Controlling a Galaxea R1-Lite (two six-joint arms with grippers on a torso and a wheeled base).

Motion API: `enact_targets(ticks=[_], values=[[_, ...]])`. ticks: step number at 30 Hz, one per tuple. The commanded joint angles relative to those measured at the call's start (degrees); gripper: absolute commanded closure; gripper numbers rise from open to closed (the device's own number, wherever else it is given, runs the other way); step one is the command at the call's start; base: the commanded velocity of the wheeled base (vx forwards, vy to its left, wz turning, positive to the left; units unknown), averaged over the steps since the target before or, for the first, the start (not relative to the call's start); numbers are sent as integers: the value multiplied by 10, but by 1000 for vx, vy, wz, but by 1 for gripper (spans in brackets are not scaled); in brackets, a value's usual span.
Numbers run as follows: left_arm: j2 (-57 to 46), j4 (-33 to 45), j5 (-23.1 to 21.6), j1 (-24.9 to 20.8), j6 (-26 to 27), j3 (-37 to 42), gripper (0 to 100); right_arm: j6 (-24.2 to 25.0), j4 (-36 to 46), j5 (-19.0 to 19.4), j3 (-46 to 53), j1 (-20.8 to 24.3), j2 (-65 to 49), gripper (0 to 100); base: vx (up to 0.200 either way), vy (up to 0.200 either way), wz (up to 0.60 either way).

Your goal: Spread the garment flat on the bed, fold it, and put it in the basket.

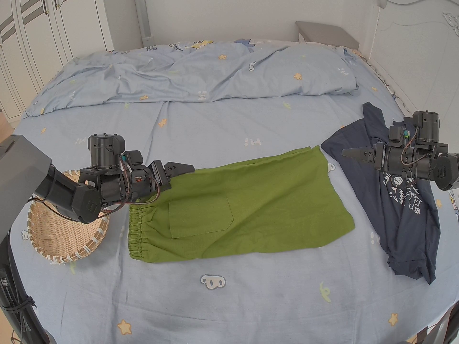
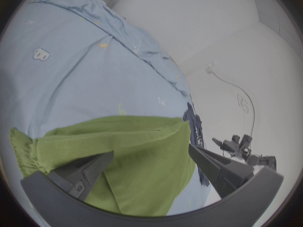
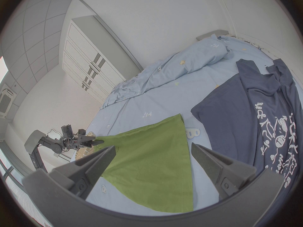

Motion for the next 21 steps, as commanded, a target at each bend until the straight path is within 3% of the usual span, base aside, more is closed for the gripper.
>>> enact_targets(ticks=[1,2,10,16,21], values=[[50,-51,31,5,-34,0,0,0,0,1,-1,0,0,0,0,0,0],[61,-86,42,7,-54,-3,0,-1,0,1,0,0,-1,0,0,0,0],[39,-90,42,13,-61,15,0,-2,0,2,1,-1,0,0,0,0,0],[-26,-86,34,9,-58,70,0,-3,0,2,1,-1,0,0,0,0,0],[-132,-93,-2,25,-58,189,0,-4,0,2,4,3,0,0,0,0,0]])
